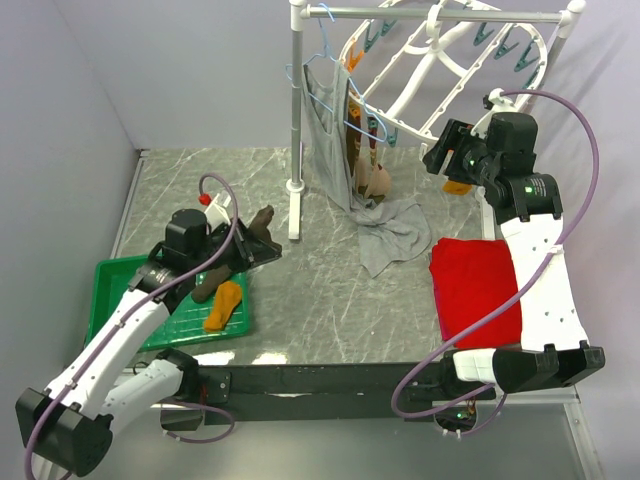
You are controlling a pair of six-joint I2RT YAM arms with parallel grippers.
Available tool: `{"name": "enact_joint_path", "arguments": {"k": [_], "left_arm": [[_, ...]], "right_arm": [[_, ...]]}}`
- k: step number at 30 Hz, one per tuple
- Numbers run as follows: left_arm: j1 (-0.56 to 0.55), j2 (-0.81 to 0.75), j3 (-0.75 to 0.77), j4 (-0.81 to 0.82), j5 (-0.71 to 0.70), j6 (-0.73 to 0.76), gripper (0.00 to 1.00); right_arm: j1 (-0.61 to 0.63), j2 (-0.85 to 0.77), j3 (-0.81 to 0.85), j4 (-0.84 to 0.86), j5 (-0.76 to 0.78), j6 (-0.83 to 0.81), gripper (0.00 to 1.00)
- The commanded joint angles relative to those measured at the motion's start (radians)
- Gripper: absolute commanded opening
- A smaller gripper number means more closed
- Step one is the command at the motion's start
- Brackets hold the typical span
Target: Remove the socks clipped to the hanger
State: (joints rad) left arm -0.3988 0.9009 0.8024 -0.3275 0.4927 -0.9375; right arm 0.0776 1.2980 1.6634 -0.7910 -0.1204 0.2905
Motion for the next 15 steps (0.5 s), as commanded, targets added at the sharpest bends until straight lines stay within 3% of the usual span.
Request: {"name": "enact_joint_path", "arguments": {"k": [1, 3, 6, 9, 11, 12, 14, 15], "left_arm": [[-0.002, -0.03, -0.003, 0.053, 0.098, 0.022, 0.03], [0.003, -0.039, 0.021, -0.061, -0.009, 0.023, 0.01], [0.028, -0.059, 0.067, -0.296, -0.337, -0.067, 0.01], [0.075, -0.046, 0.093, -0.442, -0.55, -0.138, 0.01], [0.116, -0.037, 0.081, -0.534, -0.62, -0.182, 0.03], [0.135, -0.037, 0.069, -0.548, -0.643, -0.194, 0.06], [0.21, -0.043, 0.015, -0.558, -0.614, -0.201, 0.24], [0.231, -0.046, 0.003, -0.565, -0.6, -0.205, 0.43]], "right_arm": [[-0.007, -0.031, 0.009, 0.001, -0.007, -0.007, 0.77], [-0.007, -0.034, 0.006, 0.004, -0.007, -0.005, 0.77], [-0.006, -0.034, 0.012, -0.001, -0.01, -0.007, 0.77], [-0.006, -0.032, 0.025, -0.004, -0.012, -0.007, 0.77], [-0.006, -0.034, 0.032, -0.007, -0.016, -0.01, 0.77], [-0.006, -0.034, 0.033, -0.008, -0.016, -0.01, 0.77], [-0.006, -0.037, 0.035, -0.008, -0.016, -0.011, 0.77], [-0.007, -0.039, 0.032, -0.01, -0.018, -0.011, 0.77]]}}
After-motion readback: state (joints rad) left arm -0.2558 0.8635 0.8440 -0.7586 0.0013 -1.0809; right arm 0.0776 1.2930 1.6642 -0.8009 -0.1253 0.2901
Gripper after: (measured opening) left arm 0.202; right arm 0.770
